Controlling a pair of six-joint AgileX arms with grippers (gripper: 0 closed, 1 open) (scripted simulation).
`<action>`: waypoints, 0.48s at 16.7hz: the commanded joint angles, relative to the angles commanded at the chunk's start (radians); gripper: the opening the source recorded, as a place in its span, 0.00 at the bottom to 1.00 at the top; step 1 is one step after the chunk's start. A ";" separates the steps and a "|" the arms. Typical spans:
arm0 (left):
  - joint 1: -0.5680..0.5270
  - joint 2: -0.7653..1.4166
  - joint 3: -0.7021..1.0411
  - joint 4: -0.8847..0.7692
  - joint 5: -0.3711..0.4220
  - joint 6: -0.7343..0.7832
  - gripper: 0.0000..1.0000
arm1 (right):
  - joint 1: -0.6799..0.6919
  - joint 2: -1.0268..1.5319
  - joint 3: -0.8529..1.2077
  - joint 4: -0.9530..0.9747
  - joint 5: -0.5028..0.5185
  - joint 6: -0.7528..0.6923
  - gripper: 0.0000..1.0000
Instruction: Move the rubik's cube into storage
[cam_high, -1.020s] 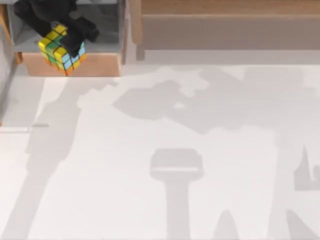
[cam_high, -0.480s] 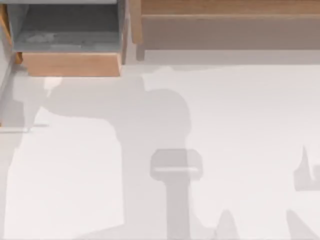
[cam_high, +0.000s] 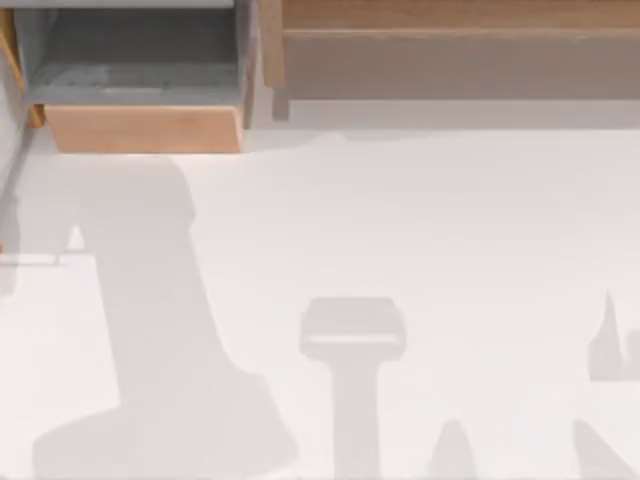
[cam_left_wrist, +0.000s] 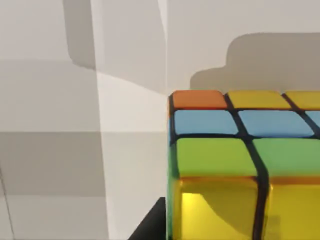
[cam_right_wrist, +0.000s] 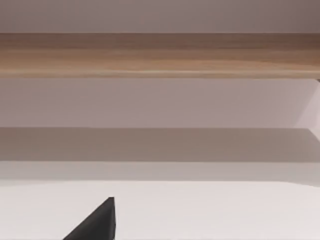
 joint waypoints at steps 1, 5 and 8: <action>0.000 0.000 0.000 0.000 0.000 0.000 0.00 | 0.000 0.000 0.000 0.000 0.000 0.000 1.00; 0.000 0.000 0.000 0.000 0.000 0.000 0.00 | 0.000 0.000 0.000 0.000 0.000 0.000 1.00; 0.000 0.000 0.000 0.000 0.000 0.000 0.23 | 0.000 0.000 0.000 0.000 0.000 0.000 1.00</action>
